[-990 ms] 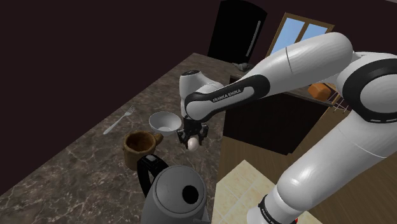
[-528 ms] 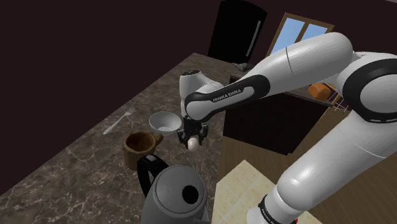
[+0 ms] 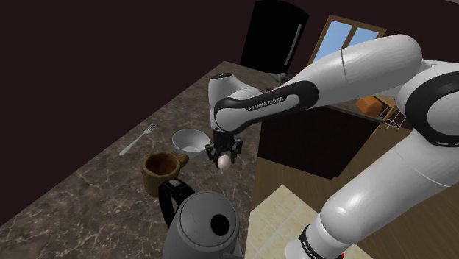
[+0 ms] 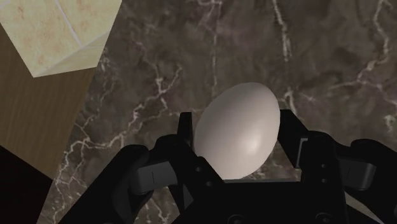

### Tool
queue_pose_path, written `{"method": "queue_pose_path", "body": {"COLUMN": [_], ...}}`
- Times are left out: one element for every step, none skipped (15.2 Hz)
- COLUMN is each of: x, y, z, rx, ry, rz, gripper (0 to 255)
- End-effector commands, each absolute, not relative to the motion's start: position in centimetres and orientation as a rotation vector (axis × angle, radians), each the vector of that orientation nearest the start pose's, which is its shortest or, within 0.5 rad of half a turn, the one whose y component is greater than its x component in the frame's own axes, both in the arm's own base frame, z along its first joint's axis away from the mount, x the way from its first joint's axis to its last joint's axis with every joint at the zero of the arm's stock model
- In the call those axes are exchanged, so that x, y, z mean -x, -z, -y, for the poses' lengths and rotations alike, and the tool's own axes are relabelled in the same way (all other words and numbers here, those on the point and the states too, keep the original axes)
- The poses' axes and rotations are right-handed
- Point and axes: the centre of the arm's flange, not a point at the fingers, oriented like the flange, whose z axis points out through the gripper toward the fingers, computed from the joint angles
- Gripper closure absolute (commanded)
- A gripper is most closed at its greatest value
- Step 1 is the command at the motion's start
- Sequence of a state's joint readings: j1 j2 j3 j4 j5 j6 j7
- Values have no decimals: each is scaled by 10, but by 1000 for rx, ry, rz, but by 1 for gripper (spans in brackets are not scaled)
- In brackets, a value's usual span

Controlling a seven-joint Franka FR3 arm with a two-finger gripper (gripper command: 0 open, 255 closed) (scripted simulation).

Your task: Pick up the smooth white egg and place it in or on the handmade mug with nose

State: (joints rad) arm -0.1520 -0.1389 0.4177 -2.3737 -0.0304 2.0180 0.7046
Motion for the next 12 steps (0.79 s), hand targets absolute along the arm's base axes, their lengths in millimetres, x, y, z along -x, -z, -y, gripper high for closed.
{"method": "queue_pose_path", "body": {"x": [-439, -439, -439, -439, -439, -439, -439, -439, -439, -439, -439, -439], "y": [-368, -373, -378, -384, -389, -394, -400, -405, -410, -415, -421, -426], "z": [-117, -117, -117, -117, -117, -117, -117, -117, -117, -117, -117, -117], "rx": [3232, 3232, 3232, 3232, 3232, 3232, 3232, 3232, 3232, 3232, 3232, 3232], "ry": [-275, -275, -275, -275, -275, -275, -275, -275, -275, -275, -275, -275], "rz": [-710, -710, -710, -710, -710, -710, -710, -710, -710, -710, -710, -710], "gripper": [255, 255, 255, 255, 255, 255, 255, 255, 255, 255, 255, 255]}}
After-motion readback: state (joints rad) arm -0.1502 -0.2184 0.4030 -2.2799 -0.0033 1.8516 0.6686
